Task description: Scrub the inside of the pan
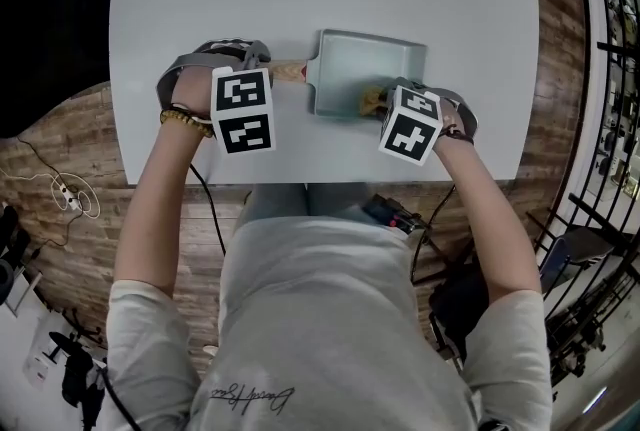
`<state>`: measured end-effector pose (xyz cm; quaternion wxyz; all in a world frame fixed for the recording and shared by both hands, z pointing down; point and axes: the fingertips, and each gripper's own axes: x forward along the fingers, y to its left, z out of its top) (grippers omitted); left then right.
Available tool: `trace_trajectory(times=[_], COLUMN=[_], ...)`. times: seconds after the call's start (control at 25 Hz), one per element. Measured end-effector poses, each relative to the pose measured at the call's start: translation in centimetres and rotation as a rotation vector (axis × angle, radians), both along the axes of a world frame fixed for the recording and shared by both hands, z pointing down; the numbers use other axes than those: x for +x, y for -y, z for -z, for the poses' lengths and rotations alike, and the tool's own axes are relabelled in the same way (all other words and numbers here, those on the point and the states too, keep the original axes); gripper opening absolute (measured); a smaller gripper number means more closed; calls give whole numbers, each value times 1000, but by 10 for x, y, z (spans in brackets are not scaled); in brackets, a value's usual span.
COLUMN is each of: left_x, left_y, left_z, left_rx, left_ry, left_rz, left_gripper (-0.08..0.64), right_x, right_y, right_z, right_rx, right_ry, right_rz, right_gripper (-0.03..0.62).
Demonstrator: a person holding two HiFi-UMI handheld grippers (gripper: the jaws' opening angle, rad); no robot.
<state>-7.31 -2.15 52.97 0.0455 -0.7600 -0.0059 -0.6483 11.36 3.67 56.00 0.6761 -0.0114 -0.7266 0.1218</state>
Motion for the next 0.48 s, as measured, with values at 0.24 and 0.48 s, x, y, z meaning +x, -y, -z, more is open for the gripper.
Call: trace_trajectory(times=[0.24, 0.48], left_x=[-1, 2], left_y=[-5, -8], left_z=[1, 5], left_rx=[-4, -15], left_ry=[5, 0], left_rz=[-6, 3], left_gripper=[140, 140], right_x=[6, 14], right_y=[30, 74], right_z=[-1, 1], right_rx=[45, 110], right_ry=[-21, -22], right_rz=[6, -35], right_gripper=[71, 71])
